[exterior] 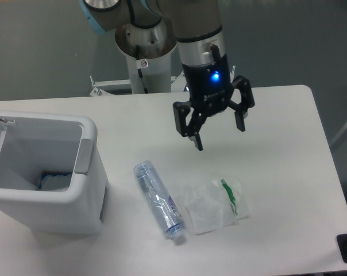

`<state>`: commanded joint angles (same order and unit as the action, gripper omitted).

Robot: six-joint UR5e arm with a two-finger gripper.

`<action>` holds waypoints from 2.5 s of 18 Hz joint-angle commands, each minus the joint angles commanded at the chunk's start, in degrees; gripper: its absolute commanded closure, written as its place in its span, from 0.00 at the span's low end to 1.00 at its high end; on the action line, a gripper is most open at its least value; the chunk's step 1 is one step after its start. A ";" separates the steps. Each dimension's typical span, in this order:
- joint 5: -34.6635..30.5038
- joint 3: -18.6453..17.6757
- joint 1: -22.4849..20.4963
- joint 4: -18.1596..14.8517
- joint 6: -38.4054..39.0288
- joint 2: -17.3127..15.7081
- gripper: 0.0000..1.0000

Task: Place the trash in the trash can
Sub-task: 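Move the open gripper over the clear plastic bag with green strip, then lower the gripper onto the plastic bag and close on it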

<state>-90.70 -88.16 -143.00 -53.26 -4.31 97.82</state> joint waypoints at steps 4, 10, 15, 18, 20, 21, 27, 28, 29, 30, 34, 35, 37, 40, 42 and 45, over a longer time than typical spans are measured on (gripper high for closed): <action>-2.55 -0.79 -1.14 0.79 -1.76 2.19 0.00; -2.72 -0.35 -2.02 10.80 -2.02 11.59 0.00; -4.48 -0.96 -2.11 10.64 -4.29 15.46 0.00; -4.40 -3.77 -2.98 10.46 -12.36 16.52 0.00; -4.05 -6.58 -3.34 10.64 -16.86 17.22 0.00; -3.70 -7.20 -3.69 10.55 -17.75 17.66 0.00; -1.33 -9.32 -3.25 10.29 -15.92 20.65 0.00; -0.10 -9.32 -3.25 10.28 -14.26 20.74 0.00; 0.61 -9.23 -3.34 10.28 -12.85 21.09 0.00; 0.79 -9.23 -3.34 10.28 -11.70 21.44 0.00; 0.00 -9.23 -3.60 10.20 -9.23 22.94 0.00; 0.00 -9.23 -3.60 10.20 -9.23 23.03 0.00; -0.09 -9.31 -3.60 10.20 -9.32 23.38 0.00; 0.00 -9.40 -3.60 10.28 -9.14 24.00 0.00; 0.00 -9.58 -3.52 10.28 -8.71 24.61 0.00; -0.53 -9.58 -3.43 10.37 -8.70 25.23 0.00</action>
<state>-91.23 -97.73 -146.43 -42.89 -13.01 123.05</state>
